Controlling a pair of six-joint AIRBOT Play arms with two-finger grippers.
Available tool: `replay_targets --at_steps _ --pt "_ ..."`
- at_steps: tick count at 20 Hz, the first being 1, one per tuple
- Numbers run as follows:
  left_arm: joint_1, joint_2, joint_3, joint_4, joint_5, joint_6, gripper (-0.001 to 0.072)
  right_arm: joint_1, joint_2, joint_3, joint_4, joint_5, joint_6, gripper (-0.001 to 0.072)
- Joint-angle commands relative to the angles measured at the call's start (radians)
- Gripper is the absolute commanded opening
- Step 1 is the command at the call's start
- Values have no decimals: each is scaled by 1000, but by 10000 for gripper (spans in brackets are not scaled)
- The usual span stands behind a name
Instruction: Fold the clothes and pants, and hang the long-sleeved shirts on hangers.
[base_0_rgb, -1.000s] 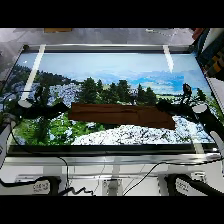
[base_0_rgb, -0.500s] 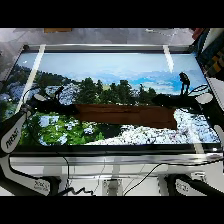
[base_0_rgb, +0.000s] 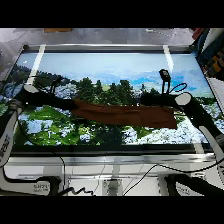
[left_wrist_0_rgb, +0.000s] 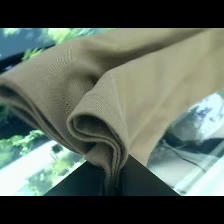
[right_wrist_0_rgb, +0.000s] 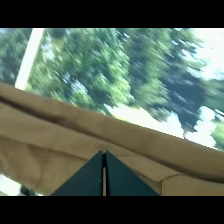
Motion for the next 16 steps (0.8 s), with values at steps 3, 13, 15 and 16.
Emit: replay_targets --at_steps 3,13,15,16 --pt "28 287 9 27 -70 -11 15 193 -173 100 2 -39 150 17" --pt "33 438 9 29 -58 -11 16 575 -465 426 39 -25 200 17" --pt "33 438 9 3 -59 -11 16 581 -502 463 41 -52 226 17" --pt "33 438 9 -21 -58 -11 16 580 -513 472 40 -65 241 17"
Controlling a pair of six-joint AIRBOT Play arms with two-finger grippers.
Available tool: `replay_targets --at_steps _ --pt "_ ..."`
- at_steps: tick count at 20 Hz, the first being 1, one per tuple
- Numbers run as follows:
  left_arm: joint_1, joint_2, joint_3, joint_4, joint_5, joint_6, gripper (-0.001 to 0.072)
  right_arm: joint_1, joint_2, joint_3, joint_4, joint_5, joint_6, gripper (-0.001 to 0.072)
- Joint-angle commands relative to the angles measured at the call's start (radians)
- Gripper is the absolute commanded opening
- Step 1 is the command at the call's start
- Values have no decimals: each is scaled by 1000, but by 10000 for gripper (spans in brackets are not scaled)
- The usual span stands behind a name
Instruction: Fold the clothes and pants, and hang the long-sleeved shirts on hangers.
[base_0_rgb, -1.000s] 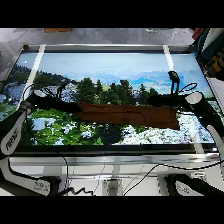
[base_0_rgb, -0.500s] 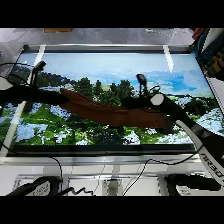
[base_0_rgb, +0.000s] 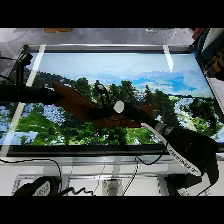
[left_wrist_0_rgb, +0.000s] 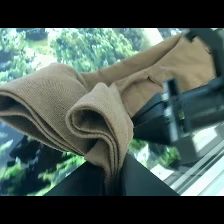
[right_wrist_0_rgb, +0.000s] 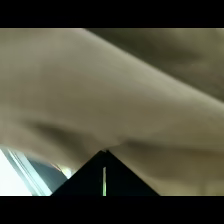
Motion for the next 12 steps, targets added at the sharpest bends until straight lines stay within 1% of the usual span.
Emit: replay_targets --at_steps 1,2,5,9,12 --pt "1 6 0 -66 2 0 16 28 -58 61 3 -42 47 17" --pt "1 5 0 -86 2 0 16 24 -61 61 -3 -42 46 17" --pt "0 -2 0 -109 5 0 16 -19 -61 61 -113 3 45 18" --pt "-39 -41 -1 -155 15 0 16 -168 -51 61 -188 226 45 18" --pt "-152 -106 -2 -208 89 0 17 -314 -4 61 -245 339 45 18"
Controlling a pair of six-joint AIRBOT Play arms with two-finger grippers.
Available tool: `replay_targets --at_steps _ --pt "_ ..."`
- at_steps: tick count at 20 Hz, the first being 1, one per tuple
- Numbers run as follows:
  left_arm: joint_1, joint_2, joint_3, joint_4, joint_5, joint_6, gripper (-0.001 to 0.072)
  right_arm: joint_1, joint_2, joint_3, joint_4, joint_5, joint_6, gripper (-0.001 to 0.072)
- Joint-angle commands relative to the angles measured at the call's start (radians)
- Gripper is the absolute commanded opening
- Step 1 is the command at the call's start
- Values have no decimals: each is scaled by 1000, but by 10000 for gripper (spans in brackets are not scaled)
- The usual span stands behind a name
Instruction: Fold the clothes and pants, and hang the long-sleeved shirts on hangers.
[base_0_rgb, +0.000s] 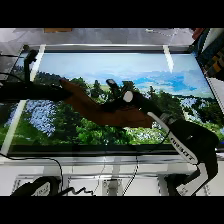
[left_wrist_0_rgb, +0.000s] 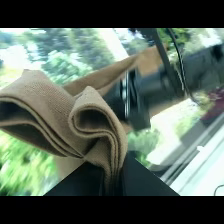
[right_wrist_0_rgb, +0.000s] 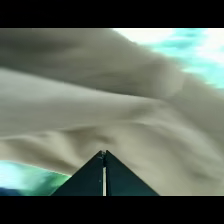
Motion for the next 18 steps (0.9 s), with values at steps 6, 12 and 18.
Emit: replay_targets --at_steps 6,12,18 --pt "-509 -273 -1 -353 471 1 16 -383 181 1 -121 164 1 18" --pt "-809 -476 0 -448 727 1 703 -569 277 1 -159 187 1 18" --pt "-758 -459 0 -448 716 1 704 -745 277 -52 -392 319 -40 17"
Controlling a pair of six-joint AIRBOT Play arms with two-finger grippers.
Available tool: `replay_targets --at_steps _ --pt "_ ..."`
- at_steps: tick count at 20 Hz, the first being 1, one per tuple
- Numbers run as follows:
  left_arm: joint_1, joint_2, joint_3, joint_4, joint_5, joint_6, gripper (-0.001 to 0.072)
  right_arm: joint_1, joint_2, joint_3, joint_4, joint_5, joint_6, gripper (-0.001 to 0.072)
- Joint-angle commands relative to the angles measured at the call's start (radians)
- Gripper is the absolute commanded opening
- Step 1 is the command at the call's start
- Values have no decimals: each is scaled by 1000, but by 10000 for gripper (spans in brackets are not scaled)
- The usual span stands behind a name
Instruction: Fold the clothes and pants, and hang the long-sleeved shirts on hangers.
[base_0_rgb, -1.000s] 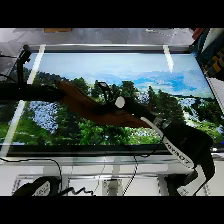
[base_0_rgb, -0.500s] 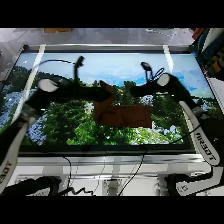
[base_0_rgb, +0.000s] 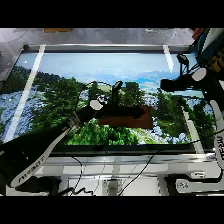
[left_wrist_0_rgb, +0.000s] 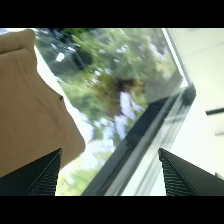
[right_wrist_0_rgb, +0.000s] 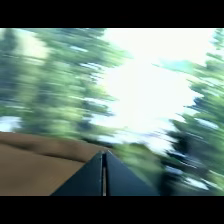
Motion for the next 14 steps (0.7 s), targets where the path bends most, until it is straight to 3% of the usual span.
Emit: replay_targets --at_steps 1,3,6,8,9,10,14 --pt "35 11 0 -8 7 1 704 -132 6 -61 -70 73 -82 17" --pt "75 31 0 -8 -18 0 704 -211 6 -143 58 97 -216 16" --pt "111 47 0 -8 -75 0 704 -315 6 -363 484 174 -518 16" --pt "111 47 0 -8 -95 1 705 -330 6 -502 633 123 -563 38" --pt "106 47 0 -8 -95 0 704 -320 6 -552 641 67 -563 320" --pt "102 47 0 -8 -95 1 704 -306 6 -586 641 16 -536 665" --pt "89 47 0 -8 -95 0 704 -207 -19 -623 652 -99 -430 693"
